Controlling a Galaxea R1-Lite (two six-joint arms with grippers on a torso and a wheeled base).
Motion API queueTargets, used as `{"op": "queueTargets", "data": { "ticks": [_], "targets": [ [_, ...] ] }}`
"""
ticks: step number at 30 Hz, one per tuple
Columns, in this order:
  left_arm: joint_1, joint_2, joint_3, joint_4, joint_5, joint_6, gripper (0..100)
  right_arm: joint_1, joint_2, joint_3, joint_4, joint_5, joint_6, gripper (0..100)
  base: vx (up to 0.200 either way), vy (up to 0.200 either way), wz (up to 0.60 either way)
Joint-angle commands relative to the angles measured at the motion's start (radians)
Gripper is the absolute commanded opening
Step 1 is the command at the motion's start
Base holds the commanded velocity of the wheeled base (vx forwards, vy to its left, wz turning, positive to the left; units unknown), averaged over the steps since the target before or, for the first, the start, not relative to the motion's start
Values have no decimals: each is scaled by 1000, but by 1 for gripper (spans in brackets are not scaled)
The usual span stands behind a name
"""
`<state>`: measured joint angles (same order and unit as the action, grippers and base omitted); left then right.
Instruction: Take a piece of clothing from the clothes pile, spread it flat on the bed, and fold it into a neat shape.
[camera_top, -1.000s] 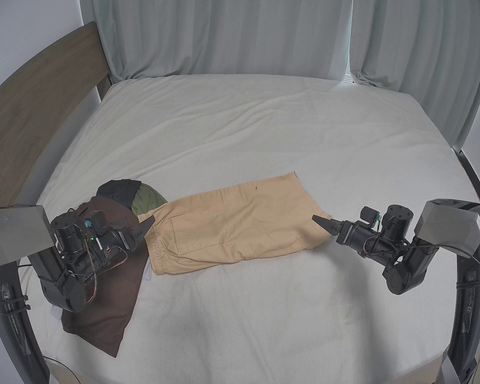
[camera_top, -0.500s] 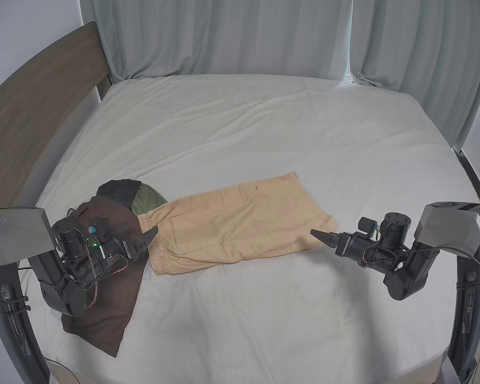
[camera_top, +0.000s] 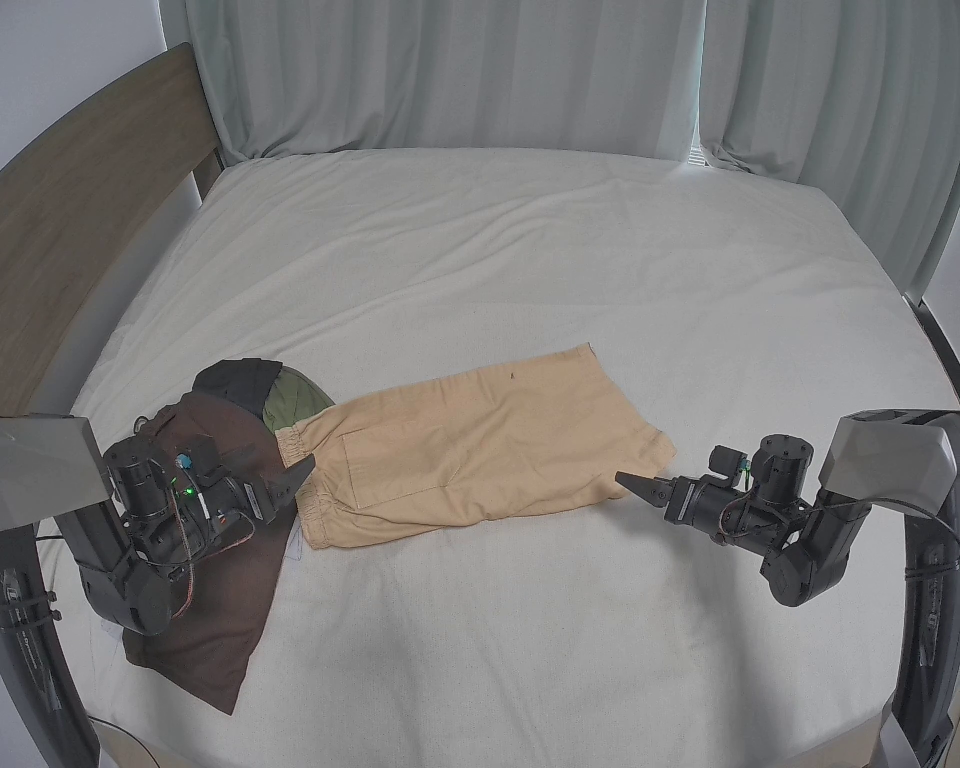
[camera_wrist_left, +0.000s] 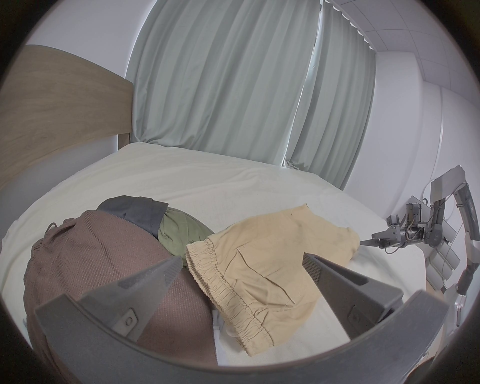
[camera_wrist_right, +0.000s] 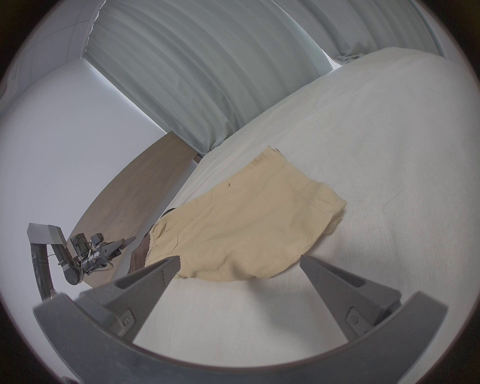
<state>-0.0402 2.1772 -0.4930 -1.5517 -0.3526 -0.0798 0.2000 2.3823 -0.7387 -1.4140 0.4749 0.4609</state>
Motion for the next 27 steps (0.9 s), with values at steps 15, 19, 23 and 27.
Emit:
{"op": "queueTargets", "data": {
  "ticks": [15,19,23,27],
  "targets": [
    [6,-1,-1,-1,-2,-2,100,73,175,-153,-14,-85,67,100,0,0,0],
    [6,-1,-1,-1,-2,-2,100,90,190,-174,-17,-88,121,100,0,0,0],
    [6,-1,-2,-1,-2,-3,100,102,209,-212,-22,-94,150,100,0,0,0],
    [6,-1,-2,-1,-2,-3,100,130,222,-249,-62,-127,243,100,0,0,0]
  ]
}}
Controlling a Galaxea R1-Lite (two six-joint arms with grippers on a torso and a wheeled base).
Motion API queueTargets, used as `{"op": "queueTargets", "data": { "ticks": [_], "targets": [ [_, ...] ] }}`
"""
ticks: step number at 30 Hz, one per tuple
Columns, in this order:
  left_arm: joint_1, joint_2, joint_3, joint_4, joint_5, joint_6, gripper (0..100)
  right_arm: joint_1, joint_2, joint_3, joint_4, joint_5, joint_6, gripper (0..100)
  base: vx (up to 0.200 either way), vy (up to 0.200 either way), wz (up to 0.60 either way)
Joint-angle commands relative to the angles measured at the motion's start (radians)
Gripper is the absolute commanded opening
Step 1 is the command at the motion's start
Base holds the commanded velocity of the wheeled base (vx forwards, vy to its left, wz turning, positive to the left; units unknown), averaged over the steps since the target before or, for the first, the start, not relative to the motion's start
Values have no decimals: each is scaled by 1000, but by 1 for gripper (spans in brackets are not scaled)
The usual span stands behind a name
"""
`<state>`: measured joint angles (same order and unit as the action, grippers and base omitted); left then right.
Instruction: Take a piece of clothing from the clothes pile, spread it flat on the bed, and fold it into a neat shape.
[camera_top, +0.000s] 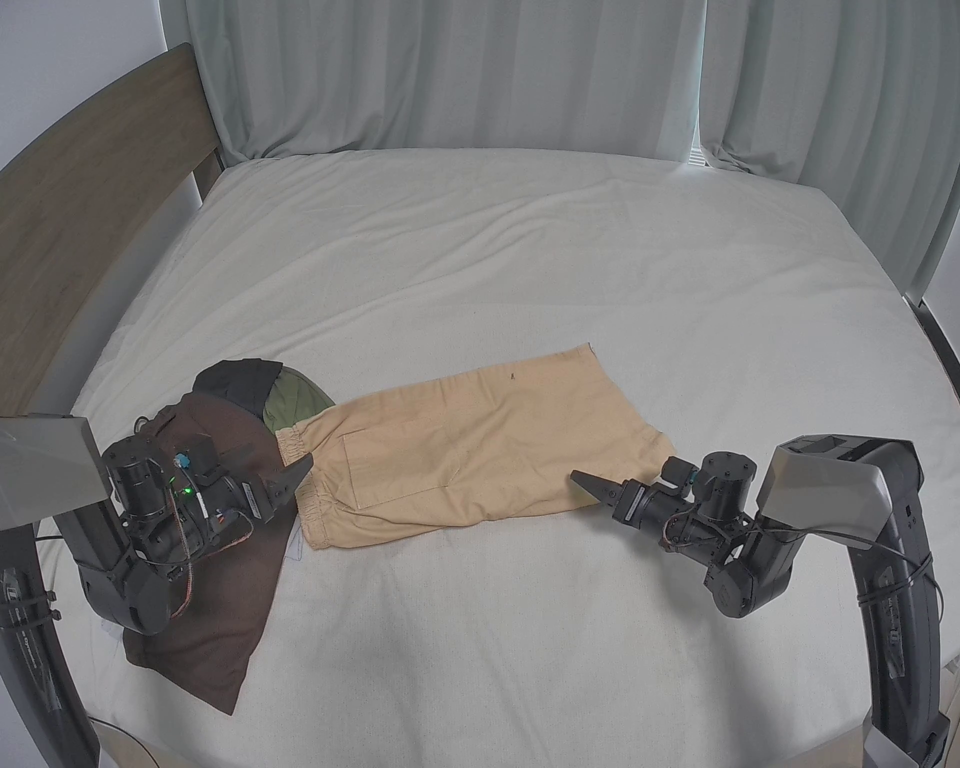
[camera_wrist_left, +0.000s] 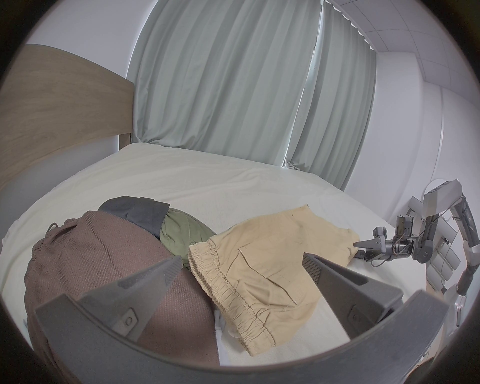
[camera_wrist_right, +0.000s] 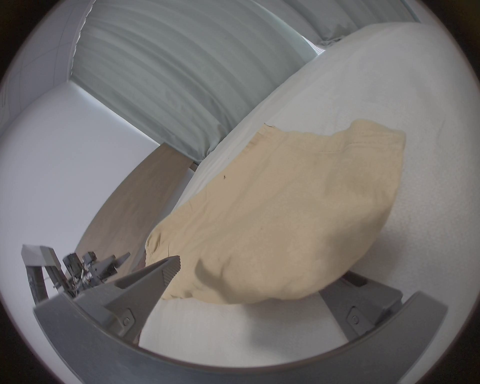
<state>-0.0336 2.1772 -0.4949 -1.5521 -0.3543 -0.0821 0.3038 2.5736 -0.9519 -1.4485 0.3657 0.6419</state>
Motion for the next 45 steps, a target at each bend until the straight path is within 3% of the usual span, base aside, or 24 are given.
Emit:
{"op": "queueTargets", "data": {
  "ticks": [1,3,27,28,45],
  "targets": [
    [0,-1,-1,0,0,-1,100,26,31,-36,-27,-18,62,100,0,0,0],
    [0,-1,-1,0,0,-1,100,44,40,-39,-64,-21,116,100,0,0,0],
    [0,1,-2,0,0,-4,100,55,79,-80,-90,-22,125,100,0,0,0],
    [0,3,-2,0,0,-4,100,55,80,-80,-90,-22,125,0,0,0,0],
    [0,6,-2,0,0,-5,100,55,80,-59,-90,-24,124,0,0,0,0]
  ]
}}
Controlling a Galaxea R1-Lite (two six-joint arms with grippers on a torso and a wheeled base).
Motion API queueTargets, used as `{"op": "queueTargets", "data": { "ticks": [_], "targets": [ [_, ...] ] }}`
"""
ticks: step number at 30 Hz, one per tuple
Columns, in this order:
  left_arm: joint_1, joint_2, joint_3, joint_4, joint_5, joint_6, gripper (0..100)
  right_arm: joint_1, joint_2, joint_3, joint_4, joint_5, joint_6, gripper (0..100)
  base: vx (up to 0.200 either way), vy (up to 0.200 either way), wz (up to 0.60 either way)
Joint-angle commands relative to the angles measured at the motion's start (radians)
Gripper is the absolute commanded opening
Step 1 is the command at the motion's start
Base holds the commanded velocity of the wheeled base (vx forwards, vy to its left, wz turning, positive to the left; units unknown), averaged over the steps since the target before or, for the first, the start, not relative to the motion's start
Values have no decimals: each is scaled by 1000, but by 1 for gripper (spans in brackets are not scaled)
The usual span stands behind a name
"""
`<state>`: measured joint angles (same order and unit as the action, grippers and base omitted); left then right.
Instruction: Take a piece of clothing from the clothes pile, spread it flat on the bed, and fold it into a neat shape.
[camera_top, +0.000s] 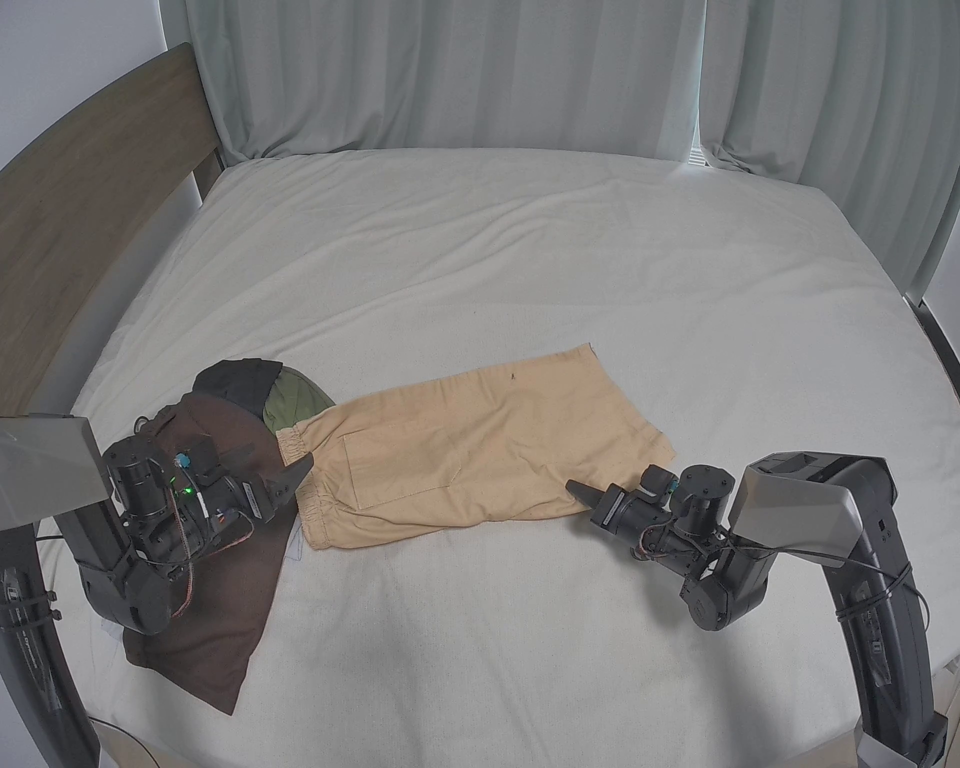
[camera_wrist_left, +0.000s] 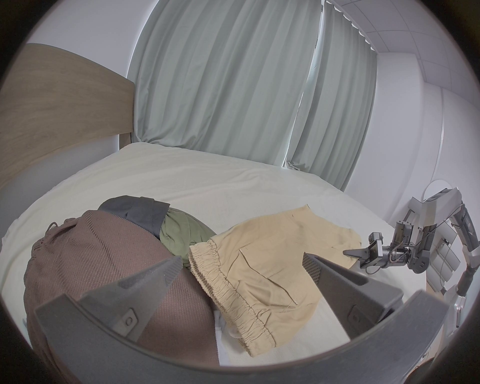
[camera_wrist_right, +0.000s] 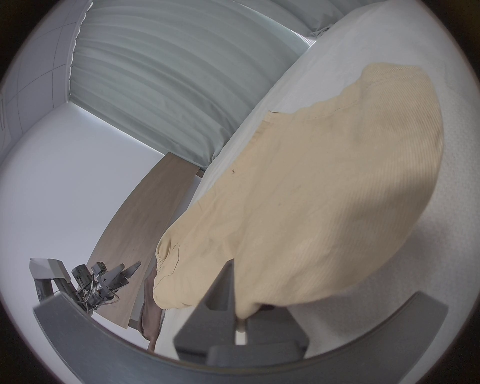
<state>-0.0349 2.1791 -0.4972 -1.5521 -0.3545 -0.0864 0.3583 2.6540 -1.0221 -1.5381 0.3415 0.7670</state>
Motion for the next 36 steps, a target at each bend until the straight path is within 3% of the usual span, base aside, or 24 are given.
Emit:
{"op": "queueTargets", "data": {
  "ticks": [1,23,36],
  "targets": [
    [1,4,0,0,-1,-1,100,1,-2,20,0,1,-2,0,0,0,0],
    [6,-7,-9,0,-12,-32,100,4,-172,399,-4,-32,-57,0,0,0,0],
    [4,-4,-6,0,-23,-32,100,7,-266,603,-4,-102,-130,0,0,0,0]
  ]
}}
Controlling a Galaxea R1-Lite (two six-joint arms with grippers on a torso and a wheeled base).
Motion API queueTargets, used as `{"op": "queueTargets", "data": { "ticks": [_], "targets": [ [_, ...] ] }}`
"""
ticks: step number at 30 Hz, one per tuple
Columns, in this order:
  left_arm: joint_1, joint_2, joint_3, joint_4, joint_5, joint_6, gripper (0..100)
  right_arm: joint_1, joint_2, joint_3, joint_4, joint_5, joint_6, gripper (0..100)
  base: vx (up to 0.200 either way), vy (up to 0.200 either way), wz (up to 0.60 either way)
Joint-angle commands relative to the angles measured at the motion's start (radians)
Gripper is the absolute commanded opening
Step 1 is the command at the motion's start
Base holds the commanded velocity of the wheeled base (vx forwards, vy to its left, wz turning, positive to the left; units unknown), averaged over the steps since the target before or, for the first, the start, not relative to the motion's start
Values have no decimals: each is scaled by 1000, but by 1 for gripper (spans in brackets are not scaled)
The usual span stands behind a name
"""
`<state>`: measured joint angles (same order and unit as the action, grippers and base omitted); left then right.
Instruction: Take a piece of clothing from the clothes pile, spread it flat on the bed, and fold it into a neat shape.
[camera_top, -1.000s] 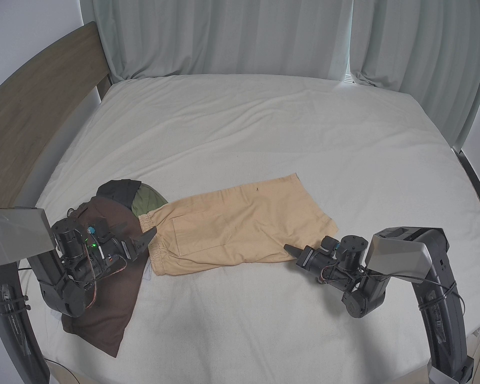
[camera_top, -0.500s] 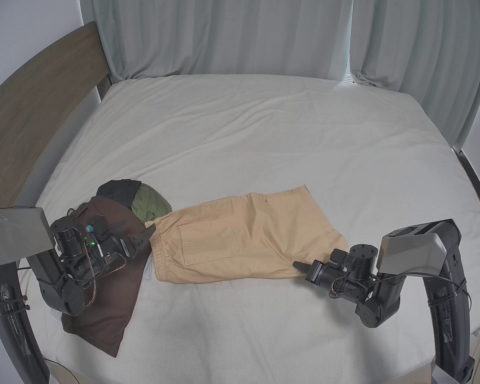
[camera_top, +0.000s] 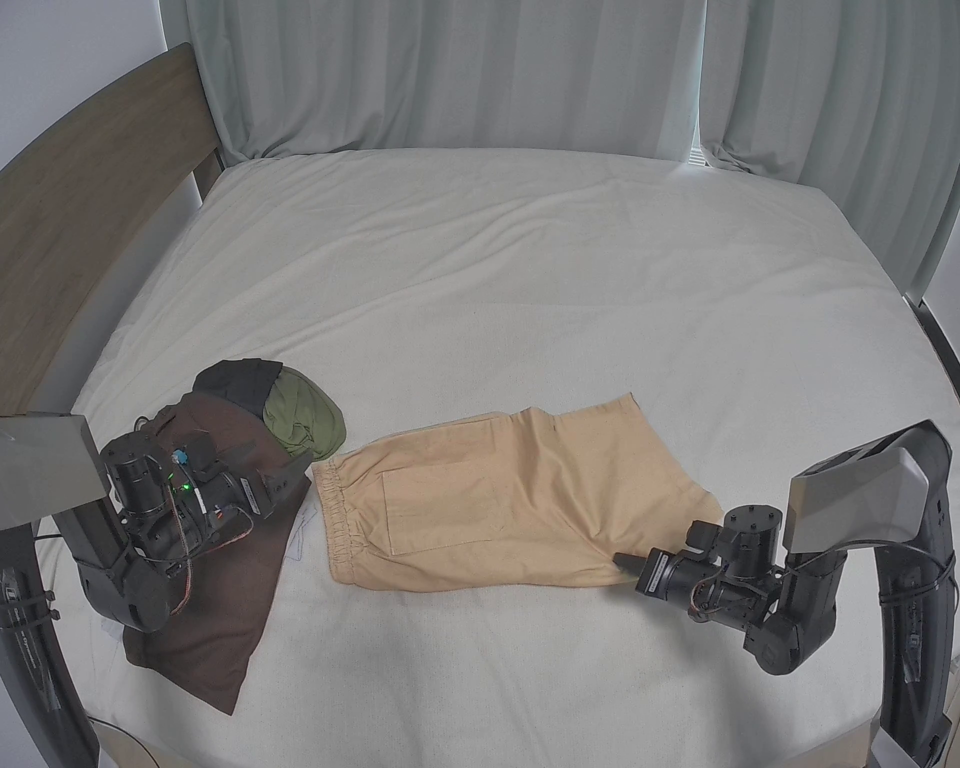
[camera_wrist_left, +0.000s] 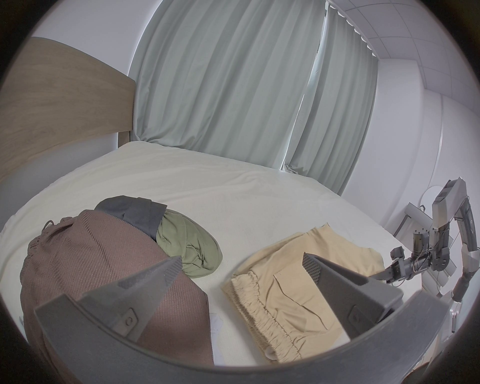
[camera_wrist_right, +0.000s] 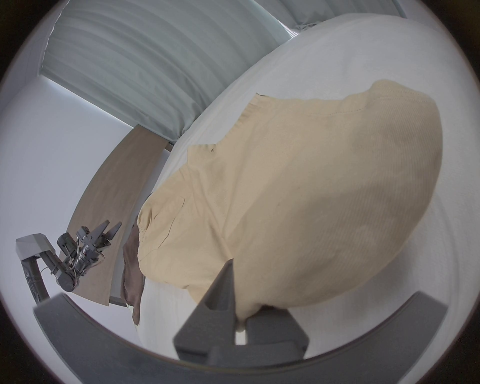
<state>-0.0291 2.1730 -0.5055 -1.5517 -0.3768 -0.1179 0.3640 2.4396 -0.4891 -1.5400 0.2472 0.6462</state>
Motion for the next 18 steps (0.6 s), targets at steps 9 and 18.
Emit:
{"op": "queueTargets", "data": {
  "ticks": [9,18],
  "targets": [
    [-2,5,5,-1,-22,0,100,13,-99,202,0,-29,-17,0,0,0,0],
    [-8,7,-1,-2,-56,-26,100,26,-71,204,0,-28,-53,0,0,0,0]
  ]
}}
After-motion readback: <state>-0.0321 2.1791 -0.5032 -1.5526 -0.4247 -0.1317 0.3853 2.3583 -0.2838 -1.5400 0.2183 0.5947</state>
